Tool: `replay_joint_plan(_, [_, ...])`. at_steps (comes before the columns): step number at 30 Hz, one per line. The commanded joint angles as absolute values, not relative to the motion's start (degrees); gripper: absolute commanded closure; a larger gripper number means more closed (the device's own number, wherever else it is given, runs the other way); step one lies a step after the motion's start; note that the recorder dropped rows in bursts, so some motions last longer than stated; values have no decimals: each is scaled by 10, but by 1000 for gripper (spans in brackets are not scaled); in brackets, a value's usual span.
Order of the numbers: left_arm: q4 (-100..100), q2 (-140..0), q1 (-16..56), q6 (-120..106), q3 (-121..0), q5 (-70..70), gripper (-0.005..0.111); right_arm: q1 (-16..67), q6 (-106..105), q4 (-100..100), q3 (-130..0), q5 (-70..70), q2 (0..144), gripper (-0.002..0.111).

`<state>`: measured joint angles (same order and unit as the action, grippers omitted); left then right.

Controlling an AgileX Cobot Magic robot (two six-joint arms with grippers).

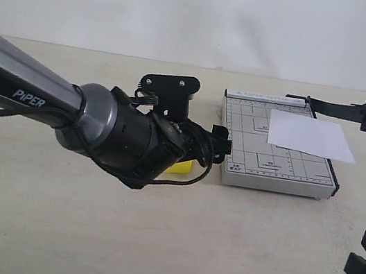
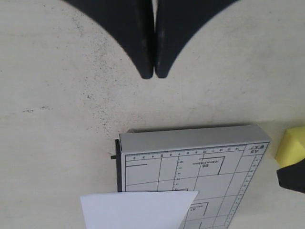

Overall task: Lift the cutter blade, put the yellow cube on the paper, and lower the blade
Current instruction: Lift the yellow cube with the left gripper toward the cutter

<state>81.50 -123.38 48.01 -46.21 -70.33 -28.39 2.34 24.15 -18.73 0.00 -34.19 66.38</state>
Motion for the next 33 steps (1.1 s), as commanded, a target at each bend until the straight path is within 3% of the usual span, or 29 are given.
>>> replay_joint_plan(1, [809, -1245, 475, -483, -716, -278, -3, 23, 242, -211, -2, -366, 664, 109])
replay_joint_plan(7, [772, -1262, 474, -499, -717, -314, -3, 23, 258, -265, -2, -397, 664, 109])
replay_joint_plan(10, [770, -1271, 474, -523, -717, -313, 5, 23, 258, -275, -2, -408, 664, 109])
replay_joint_plan(17, [757, -1272, 472, -525, -717, -318, 64, 23, 263, -275, -2, -408, 664, 109])
replay_joint_plan(25, [774, -1250, 472, -562, -717, -330, 102, 23, 269, -276, -2, -408, 664, 109])
replay_joint_plan(33, [836, -1175, 471, -772, -717, -287, 102, 23, 271, -276, -2, -408, 664, 109])
